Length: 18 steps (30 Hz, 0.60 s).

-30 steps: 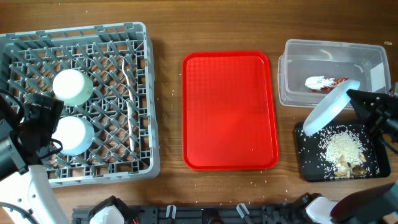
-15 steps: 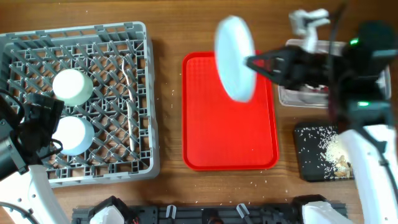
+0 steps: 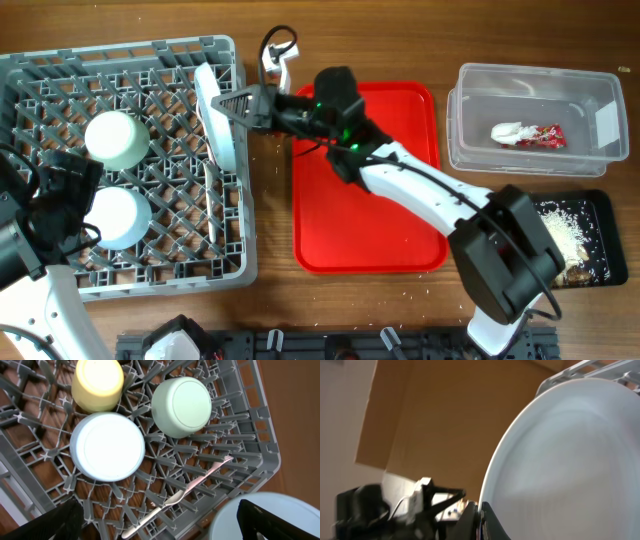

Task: Sort waste into correct bins and load items into the dishwasher rack
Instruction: 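Carry the plate to the rack and set it upright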

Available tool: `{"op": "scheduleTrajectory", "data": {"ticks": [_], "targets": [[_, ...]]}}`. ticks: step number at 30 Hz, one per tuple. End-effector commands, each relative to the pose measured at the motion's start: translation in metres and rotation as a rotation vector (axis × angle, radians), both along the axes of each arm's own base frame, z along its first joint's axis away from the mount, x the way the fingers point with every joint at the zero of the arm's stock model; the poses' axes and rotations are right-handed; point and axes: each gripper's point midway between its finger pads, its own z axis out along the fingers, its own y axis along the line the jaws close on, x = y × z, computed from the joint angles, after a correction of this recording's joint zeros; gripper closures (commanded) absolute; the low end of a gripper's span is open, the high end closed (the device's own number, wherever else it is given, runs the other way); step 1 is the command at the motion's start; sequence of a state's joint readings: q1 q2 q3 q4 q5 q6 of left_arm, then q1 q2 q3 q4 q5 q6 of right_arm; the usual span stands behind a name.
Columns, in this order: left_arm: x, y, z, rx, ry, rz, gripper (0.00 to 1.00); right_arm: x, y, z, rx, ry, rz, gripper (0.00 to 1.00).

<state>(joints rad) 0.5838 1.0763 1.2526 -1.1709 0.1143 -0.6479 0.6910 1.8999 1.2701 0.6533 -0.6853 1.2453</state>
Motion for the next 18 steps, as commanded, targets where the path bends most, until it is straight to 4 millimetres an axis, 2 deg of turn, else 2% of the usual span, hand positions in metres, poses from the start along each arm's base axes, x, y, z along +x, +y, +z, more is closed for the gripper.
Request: {"op": "scheduleTrajectory", "data": {"ticks": [1, 4, 5, 6, 7, 8, 9, 11, 12, 14, 15, 16, 18], "targets": [[0.001, 0.000, 0.002, 0.004, -0.007, -0.011, 0.00, 0.020, 0.006, -0.009, -0.006, 0.016, -0.145, 0.96], [0.001, 0.000, 0.002, 0.004, -0.007, -0.011, 0.00, 0.030, 0.004, -0.028, -0.075, 0.035, -0.226, 0.95], [0.001, 0.000, 0.002, 0.004, -0.007, -0.011, 0.00, 0.032, 0.002, -0.035, -0.106, 0.038, -0.245, 0.89], [0.001, 0.000, 0.002, 0.004, -0.007, -0.011, 0.00, 0.034, 0.000, -0.043, -0.145, 0.022, -0.254, 0.81], [0.001, 0.000, 0.002, 0.004, -0.007, -0.011, 0.00, 0.034, -0.001, -0.046, -0.166, -0.006, -0.252, 0.67], [0.001, 0.000, 0.002, 0.004, -0.007, -0.011, 0.00, 0.035, -0.003, -0.051, -0.198, -0.042, -0.249, 0.46], [0.001, 0.000, 0.002, 0.004, -0.007, -0.011, 0.00, 0.035, -0.004, -0.053, -0.216, -0.066, -0.245, 0.32], [0.001, 0.000, 0.002, 0.004, -0.007, -0.011, 0.00, 0.035, -0.005, -0.051, -0.218, -0.084, -0.233, 0.22], [0.001, 0.000, 0.002, 0.004, -0.007, -0.011, 0.00, 0.034, -0.007, -0.044, -0.210, -0.100, -0.224, 0.18], [0.001, 0.000, 0.002, 0.004, -0.007, -0.011, 0.00, 0.035, -0.020, -0.019, -0.190, -0.143, -0.233, 0.13], [0.001, 0.000, 0.002, 0.004, -0.007, -0.011, 0.00, 0.036, -0.038, 0.007, -0.180, -0.168, -0.256, 0.12], [0.001, 0.000, 0.002, 0.004, -0.007, -0.011, 0.00, 0.036, -0.049, 0.021, -0.181, -0.176, -0.273, 0.11], [0.001, 0.000, 0.002, 0.004, -0.007, -0.011, 0.00, 0.033, -0.090, 0.058, -0.214, -0.224, -0.333, 0.11]]}}
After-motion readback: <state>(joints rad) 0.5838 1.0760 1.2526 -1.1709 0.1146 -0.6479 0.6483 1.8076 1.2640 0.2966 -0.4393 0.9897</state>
